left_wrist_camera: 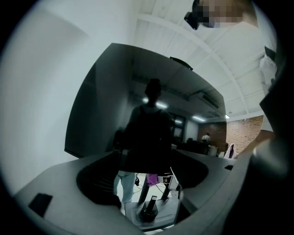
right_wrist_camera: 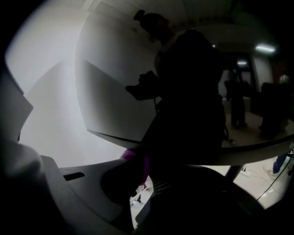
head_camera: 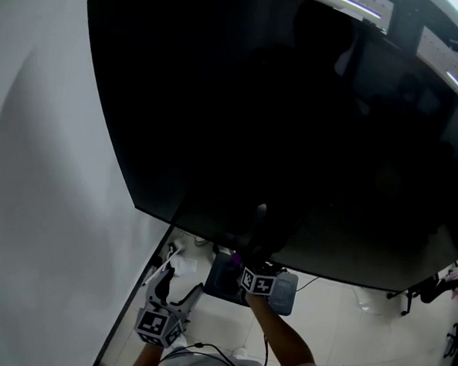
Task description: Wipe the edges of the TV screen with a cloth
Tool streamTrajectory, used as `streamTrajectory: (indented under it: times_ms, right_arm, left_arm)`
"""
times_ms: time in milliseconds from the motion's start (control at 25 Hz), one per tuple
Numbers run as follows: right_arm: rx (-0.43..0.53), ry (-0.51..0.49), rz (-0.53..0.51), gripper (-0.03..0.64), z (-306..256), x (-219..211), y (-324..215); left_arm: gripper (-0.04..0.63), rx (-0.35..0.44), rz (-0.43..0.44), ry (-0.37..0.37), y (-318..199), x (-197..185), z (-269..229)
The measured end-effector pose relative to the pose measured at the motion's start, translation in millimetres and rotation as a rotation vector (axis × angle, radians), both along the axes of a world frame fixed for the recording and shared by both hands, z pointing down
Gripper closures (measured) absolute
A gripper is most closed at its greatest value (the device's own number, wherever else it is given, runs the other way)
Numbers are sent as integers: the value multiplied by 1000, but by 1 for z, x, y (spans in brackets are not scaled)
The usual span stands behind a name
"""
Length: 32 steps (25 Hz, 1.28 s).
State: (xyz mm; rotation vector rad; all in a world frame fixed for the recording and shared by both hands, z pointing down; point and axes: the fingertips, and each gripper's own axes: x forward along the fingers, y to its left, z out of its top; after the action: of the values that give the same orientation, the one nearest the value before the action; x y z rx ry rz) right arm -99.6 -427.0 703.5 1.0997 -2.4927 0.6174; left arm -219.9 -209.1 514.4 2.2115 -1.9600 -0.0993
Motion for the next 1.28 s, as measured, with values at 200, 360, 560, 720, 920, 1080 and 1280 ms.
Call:
streamTrajectory:
  times_ms: [200,360,560,720,920,1080,1280]
  right_arm:
    - [-2,-17,-75,572,-1,-63,17]
    - [-5,-30,-155,572,34,-129,37]
    - [-25,-37,-239,572,75,-203,69]
    - [3,4,-346,572,84,-260,87]
    - [-9,0,-429,572,63,-329,112]
    - [-14,-3,-473,572,55,-368,126]
    - [-20,-51,-512,572,37,-413,138]
  left_arm:
    - [255,-10,-78,11,30,-37,2]
    - [255,-18,-149,5,58,-72,43]
    - [255,-21,-246,31,100,-107,79]
    - [255,-21,-310,24,121,-133,86]
    - [255,-17,-378,-20,150,-157,71]
    - [255,-14,-432,2,168,-168,63]
    - [255,-29,-461,-10,188,-186,77]
